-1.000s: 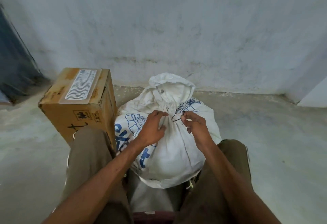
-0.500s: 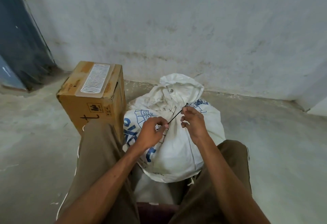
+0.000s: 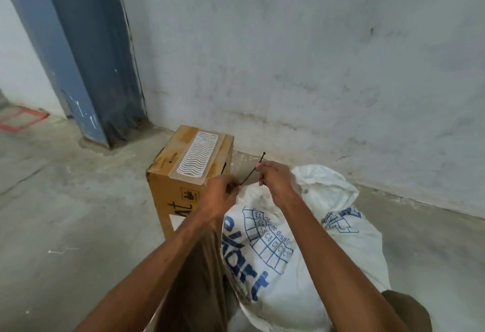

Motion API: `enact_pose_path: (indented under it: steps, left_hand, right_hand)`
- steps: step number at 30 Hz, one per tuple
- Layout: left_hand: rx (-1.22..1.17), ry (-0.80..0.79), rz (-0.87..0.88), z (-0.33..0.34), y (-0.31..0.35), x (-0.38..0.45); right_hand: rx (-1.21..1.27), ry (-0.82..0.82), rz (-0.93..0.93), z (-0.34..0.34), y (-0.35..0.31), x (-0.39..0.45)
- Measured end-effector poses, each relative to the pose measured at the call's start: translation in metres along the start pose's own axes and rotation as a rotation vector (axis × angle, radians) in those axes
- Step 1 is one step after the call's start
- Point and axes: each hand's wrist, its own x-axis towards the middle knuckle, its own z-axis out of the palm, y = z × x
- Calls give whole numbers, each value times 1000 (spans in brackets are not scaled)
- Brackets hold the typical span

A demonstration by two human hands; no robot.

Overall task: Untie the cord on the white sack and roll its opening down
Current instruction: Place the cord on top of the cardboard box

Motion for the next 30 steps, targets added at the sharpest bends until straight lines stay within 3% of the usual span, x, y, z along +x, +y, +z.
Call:
enact_pose_path:
  steps: [7,16,30]
  left_hand:
    - [132,126,27,-55,-42,61]
    - [271,109,-96,-74,-101,103]
    - [395,80,-194,-46,-129,129]
  right_hand:
    - [20,-31,43,96,-18,69]
    - [-145,19,54,168,10,124]
    - [-318,24,64,160,37,128]
